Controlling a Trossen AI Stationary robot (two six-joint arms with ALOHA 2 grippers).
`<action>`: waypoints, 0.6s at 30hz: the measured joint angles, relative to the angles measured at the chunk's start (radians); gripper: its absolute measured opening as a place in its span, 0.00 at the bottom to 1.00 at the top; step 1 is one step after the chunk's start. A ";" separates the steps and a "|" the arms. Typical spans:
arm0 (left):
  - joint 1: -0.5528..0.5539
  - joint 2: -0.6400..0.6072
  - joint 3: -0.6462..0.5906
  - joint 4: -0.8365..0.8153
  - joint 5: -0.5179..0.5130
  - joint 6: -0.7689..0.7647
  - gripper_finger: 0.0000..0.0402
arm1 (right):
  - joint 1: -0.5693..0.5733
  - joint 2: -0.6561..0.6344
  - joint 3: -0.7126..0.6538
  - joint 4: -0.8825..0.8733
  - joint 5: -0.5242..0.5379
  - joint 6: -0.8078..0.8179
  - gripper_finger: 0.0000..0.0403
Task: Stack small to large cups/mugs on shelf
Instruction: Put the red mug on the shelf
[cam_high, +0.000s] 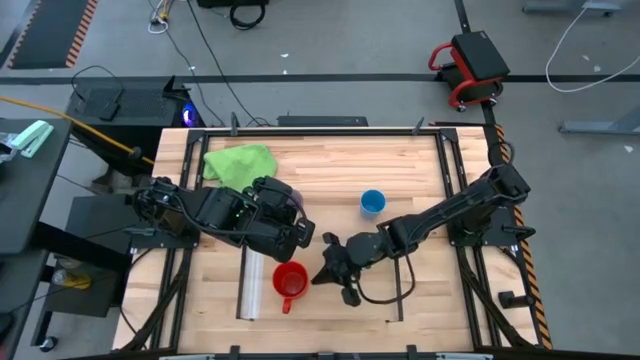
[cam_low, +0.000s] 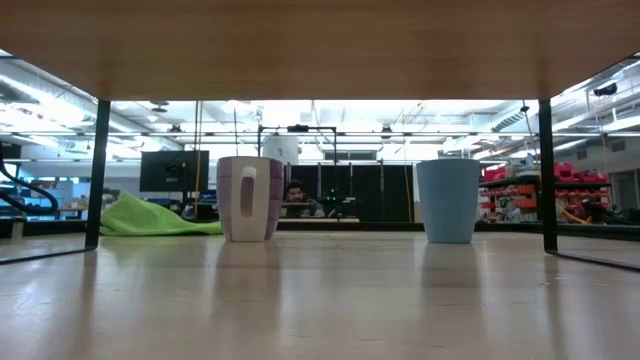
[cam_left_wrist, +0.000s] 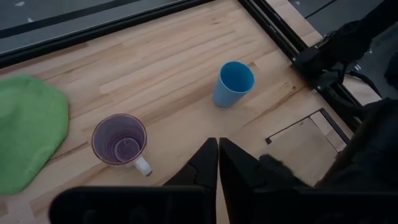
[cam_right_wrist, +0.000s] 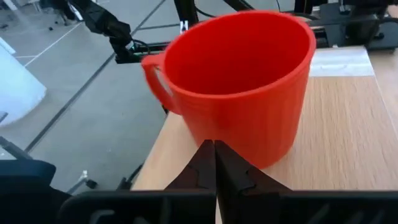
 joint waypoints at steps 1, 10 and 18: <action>0.001 0.000 0.000 -0.001 0.000 -0.001 0.04 | -0.002 0.013 0.000 0.002 -0.011 -0.002 0.00; 0.005 0.000 0.000 0.000 -0.001 -0.009 0.05 | 0.000 0.021 -0.001 0.035 -0.014 -0.016 0.00; 0.007 0.000 0.000 0.000 -0.001 -0.002 0.05 | 0.008 0.034 -0.001 0.069 -0.059 0.000 0.00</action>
